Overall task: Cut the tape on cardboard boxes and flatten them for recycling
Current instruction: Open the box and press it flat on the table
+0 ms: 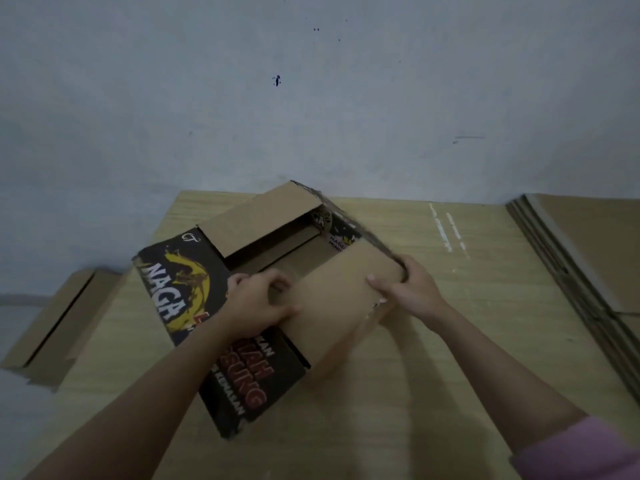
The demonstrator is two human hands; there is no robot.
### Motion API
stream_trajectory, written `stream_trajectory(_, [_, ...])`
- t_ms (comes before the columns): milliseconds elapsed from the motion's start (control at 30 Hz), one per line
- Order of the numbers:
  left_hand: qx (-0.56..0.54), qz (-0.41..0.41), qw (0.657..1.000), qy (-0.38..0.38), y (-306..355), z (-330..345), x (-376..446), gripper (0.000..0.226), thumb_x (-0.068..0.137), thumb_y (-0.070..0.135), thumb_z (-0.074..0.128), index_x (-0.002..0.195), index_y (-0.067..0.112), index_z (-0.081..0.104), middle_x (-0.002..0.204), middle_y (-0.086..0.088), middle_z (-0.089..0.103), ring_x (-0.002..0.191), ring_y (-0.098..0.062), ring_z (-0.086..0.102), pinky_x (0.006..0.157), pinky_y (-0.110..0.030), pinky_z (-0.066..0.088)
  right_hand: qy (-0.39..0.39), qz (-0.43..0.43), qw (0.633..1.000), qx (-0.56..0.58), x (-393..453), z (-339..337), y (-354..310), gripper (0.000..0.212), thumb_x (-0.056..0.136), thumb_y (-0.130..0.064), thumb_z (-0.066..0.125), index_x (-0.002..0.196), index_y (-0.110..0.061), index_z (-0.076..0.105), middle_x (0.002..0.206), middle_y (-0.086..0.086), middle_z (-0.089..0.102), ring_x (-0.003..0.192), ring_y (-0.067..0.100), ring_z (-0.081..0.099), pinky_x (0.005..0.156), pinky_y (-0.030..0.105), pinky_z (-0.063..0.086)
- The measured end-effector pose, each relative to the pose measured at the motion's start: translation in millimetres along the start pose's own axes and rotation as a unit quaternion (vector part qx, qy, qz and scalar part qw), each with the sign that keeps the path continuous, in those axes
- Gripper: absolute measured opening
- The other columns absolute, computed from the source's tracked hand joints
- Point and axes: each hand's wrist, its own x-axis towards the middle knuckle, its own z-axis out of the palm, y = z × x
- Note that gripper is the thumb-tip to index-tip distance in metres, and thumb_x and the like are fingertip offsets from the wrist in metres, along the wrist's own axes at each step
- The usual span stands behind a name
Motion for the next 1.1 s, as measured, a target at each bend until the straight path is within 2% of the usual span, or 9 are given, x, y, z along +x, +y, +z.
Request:
stream_trajectory(133, [-0.247,0.088,0.964,0.036,15.9,-19.7,-7.8,0.036,0.072,0.012,0.08,0.096,0.022,0.055,0.096,0.004,0.058,0.09,-0.005,0.058,0.085,-0.025,0.047,-0.005,0.048,0.978,0.202,2.4,-5.4,-37.6,0.039,0.08,-0.051,0.066,0.109,-0.025,0.066,0.115,-0.008,0.064,0.107,0.012,0.058,0.095,0.031,0.044])
stream_trajectory(267, [-0.275,0.223,0.935,-0.023,48.4,-30.5,-19.5,0.039,0.066,0.016,0.08,0.096,0.02,0.056,0.094,0.003,0.059,0.089,-0.01,0.06,0.082,-0.025,0.049,0.024,0.004,0.985,0.168,-3.8,-11.0,-91.7,0.051,0.081,-0.056,0.061,0.121,-0.025,0.056,0.12,-0.003,0.057,0.101,0.01,0.055,0.085,0.027,0.039])
stream_trajectory(367, [-0.285,0.273,0.909,-0.131,57.0,-37.1,-25.1,0.04,0.071,0.04,0.073,0.101,0.018,0.06,0.097,0.01,0.06,0.092,-0.007,0.058,0.084,-0.024,0.045,0.064,-0.037,0.992,-0.097,-16.2,-17.0,-113.5,0.049,0.073,-0.029,0.079,0.116,-0.016,0.058,0.107,0.006,0.061,0.094,0.018,0.057,0.079,0.028,0.044])
stream_trajectory(533, [-0.044,0.264,0.96,-0.078,26.8,-46.5,-3.5,0.062,0.078,0.066,0.037,0.114,0.024,0.065,0.128,0.004,0.052,0.13,-0.012,0.036,0.105,-0.041,0.033,0.044,0.11,0.791,-0.601,-48.5,-19.8,-106.5,0.05,0.077,-0.031,0.067,0.122,-0.017,0.05,0.13,0.011,0.044,0.128,0.034,0.035,0.107,0.058,0.023])
stream_trajectory(633, [0.229,0.191,0.954,-0.019,-2.9,-47.4,17.9,0.044,0.084,0.051,0.052,0.124,0.034,0.059,0.157,-0.002,0.006,0.144,-0.025,-0.009,0.115,-0.057,0.005,-0.003,0.156,0.851,-0.501,-56.3,1.5,-78.2,0.051,0.079,-0.045,0.057,0.121,-0.019,0.05,0.127,0.008,0.052,0.122,0.03,0.048,0.105,0.05,0.028])
stream_trajectory(767, [0.313,0.045,0.947,-0.06,-33.0,-55.0,30.6,0.058,0.093,0.04,0.048,0.147,0.032,0.028,0.156,-0.012,-0.018,0.141,-0.039,-0.019,0.112,-0.059,0.001,0.039,0.222,0.932,-0.282,-51.2,37.4,-51.5,0.067,0.075,-0.05,0.053,0.128,-0.011,0.044,0.133,0.017,0.047,0.122,0.036,0.045,0.1,0.042,0.041])
stream_trajectory(867, [0.258,0.021,0.966,0.0,-52.5,-60.0,26.7,0.068,0.095,0.036,0.045,0.151,0.025,0.008,0.158,-0.011,-0.003,0.143,-0.035,0.003,0.11,-0.057,0.022,0.12,0.256,0.929,-0.24,-40.9,42.4,-50.9,0.07,0.08,-0.054,0.051,0.134,-0.012,0.037,0.138,0.017,0.037,0.127,0.038,0.036,0.103,0.043,0.032])
stream_trajectory(1000, [0.098,0.123,0.96,0.233,-72.0,-78.9,21.6,0.06,0.081,0.0,0.061,0.139,0.003,0.043,0.129,-0.024,0.049,0.111,-0.04,0.05,0.087,-0.047,0.045,0.195,0.245,0.946,-0.083,-20.7,30.3,-61.3,0.074,0.084,-0.046,0.063,0.137,-0.005,0.033,0.14,0.021,0.039,0.133,0.037,0.029,0.104,0.039,0.03])
stream_trajectory(1100, [-0.025,0.071,0.947,0.313,-80.3,-97.9,17.5,0.057,0.081,-0.009,0.057,0.135,0.005,0.048,0.122,-0.021,0.053,0.107,-0.036,0.052,0.087,-0.041,0.043,0.195,0.237,0.952,0.008,-6.1,21.7,-68.9,0.065,0.079,-0.05,0.066,0.132,-0.015,0.048,0.138,0.02,0.043,0.135,0.038,0.024,0.109,0.041,0.029])
